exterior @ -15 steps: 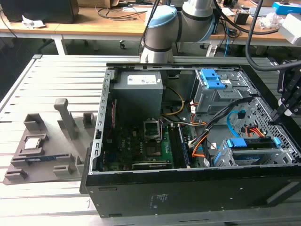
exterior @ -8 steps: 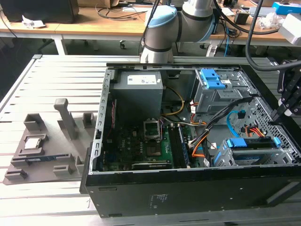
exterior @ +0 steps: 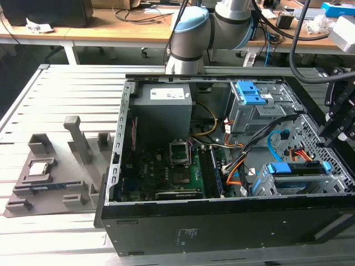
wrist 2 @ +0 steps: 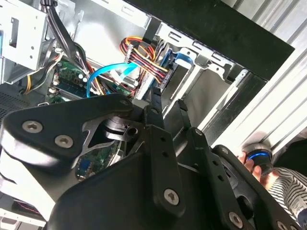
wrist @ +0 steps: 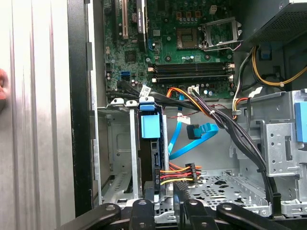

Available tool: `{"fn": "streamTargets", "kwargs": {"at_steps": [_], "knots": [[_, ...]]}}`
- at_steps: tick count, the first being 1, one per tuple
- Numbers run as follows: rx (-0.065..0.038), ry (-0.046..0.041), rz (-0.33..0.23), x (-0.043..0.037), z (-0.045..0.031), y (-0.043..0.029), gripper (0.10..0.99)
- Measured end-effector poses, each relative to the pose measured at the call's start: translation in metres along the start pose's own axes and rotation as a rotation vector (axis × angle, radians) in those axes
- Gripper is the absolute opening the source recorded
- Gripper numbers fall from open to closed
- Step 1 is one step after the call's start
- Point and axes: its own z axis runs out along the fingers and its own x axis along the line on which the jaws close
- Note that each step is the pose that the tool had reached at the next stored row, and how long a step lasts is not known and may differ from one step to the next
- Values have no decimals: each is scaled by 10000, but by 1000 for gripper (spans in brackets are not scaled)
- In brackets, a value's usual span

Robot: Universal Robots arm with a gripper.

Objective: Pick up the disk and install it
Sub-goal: 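Insert the second disk wire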

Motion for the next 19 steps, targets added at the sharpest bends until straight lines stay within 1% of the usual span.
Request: {"fn": "streamTargets", "kwargs": {"at_steps": [2,6,8,9,13,15,16,17,18,19], "knots": [[0,-2,-1,-42,3,57,302],[-1,-2,-1,-116,9,138,302],[0,-2,0,-131,11,166,302],[0,0,0,-152,14,202,302],[-1,-2,-1,-193,31,276,302],[-1,-2,-1,-270,61,362,302],[0,0,-1,-291,70,389,302],[0,0,-6,-301,78,411,302],[0,-1,-32,-308,98,458,302],[0,2,-62,-308,109,483,302]]}}
